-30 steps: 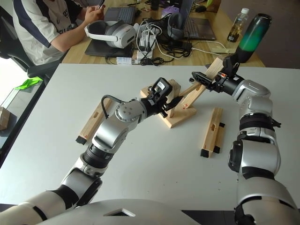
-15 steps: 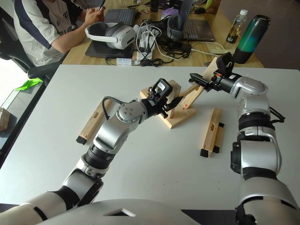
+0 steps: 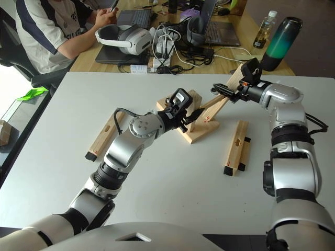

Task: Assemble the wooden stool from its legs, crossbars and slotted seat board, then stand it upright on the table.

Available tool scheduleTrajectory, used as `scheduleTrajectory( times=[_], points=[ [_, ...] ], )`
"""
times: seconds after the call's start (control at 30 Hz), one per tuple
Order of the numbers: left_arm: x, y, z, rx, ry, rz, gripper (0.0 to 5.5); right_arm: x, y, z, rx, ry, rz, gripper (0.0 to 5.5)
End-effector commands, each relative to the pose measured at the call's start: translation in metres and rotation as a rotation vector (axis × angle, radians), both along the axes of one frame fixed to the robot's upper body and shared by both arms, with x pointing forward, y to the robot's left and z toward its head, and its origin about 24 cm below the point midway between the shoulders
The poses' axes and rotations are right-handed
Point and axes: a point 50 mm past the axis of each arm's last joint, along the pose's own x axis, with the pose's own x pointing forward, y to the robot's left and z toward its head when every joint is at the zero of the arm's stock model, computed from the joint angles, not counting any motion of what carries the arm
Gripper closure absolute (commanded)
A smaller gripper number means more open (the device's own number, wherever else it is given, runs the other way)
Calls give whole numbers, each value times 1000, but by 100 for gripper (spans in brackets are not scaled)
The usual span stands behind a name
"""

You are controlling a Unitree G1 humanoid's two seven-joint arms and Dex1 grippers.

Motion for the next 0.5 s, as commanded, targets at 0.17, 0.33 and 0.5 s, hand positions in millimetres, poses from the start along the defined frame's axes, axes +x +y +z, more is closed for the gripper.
scheduleTrajectory(
  times=[0.17, 0.33, 0.5],
  points=[
    [-8, 9, -46, 84, 215, 5, 347, -118, -34, -178, -500, 529, -133, 137],
    [-9, 10, -45, 80, 210, -1, 347, -107, -29, -169, -392, 197, -315, 137],
    [-11, 11, -45, 80, 204, -18, 347, -104, -23, -165, -250, 58, -425, 137]
  ],
)
